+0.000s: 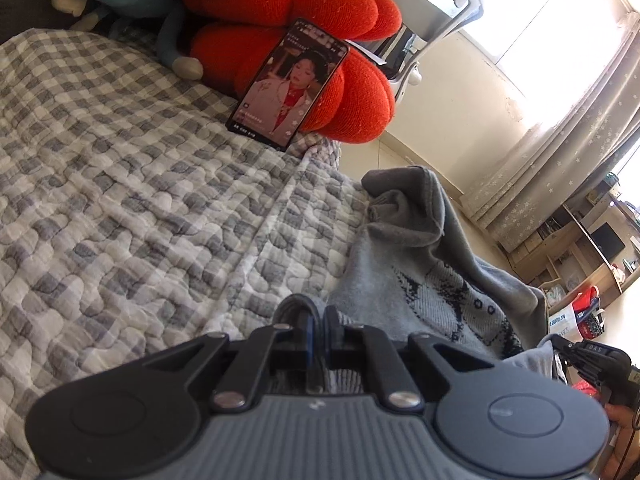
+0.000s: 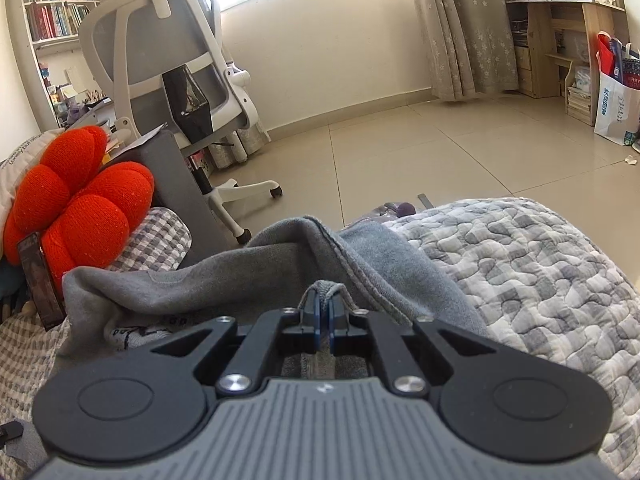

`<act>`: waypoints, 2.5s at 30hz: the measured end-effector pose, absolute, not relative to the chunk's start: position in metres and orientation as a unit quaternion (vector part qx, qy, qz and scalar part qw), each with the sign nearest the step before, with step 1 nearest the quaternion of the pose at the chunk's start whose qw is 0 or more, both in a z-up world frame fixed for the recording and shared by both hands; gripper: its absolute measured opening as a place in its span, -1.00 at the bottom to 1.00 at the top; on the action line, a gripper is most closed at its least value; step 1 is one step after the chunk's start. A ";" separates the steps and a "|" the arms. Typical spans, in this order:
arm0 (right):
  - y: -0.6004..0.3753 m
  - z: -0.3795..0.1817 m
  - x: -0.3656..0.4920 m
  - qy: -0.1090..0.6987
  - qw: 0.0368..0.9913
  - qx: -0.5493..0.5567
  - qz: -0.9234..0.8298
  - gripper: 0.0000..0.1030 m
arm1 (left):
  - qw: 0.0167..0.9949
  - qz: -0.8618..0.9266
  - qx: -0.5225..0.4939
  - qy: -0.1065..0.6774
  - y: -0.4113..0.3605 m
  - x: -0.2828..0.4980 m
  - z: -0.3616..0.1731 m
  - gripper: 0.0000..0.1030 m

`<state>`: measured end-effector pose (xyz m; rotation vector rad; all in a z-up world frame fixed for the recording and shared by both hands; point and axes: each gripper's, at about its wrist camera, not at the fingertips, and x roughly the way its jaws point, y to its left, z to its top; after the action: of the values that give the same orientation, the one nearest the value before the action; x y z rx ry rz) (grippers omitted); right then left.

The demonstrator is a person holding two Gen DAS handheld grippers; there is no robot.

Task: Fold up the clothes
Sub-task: 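Pull the sweatshirt flat across the bed with both grippers, then drag the sweatshirt hem along the bed with both grippers to straighten it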

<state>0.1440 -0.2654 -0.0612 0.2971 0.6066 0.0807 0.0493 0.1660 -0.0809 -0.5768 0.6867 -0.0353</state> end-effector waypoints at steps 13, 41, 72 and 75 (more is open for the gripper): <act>-0.289 -0.054 0.109 0.319 0.929 0.173 0.068 -0.20 | 0.887 -0.038 -0.307 0.343 0.174 0.049 -0.081 -0.89; -0.297 -0.075 0.040 0.341 0.909 0.205 0.125 -0.84 | 0.878 -0.053 -0.308 0.363 0.171 0.021 -0.077 -0.89; -0.346 -0.030 -0.078 0.415 0.869 0.228 0.144 -0.74 | 0.824 -0.165 -0.297 0.454 0.181 -0.066 -0.066 -0.86; -0.349 -0.034 -0.078 0.421 0.865 0.236 0.141 -0.70 | 0.823 -0.159 -0.307 0.451 0.182 -0.063 -0.072 -0.34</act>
<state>-0.0776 -0.3492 -0.0342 0.4947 0.8813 0.2949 -0.0635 0.1824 -0.0719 -0.6531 0.9588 -0.3380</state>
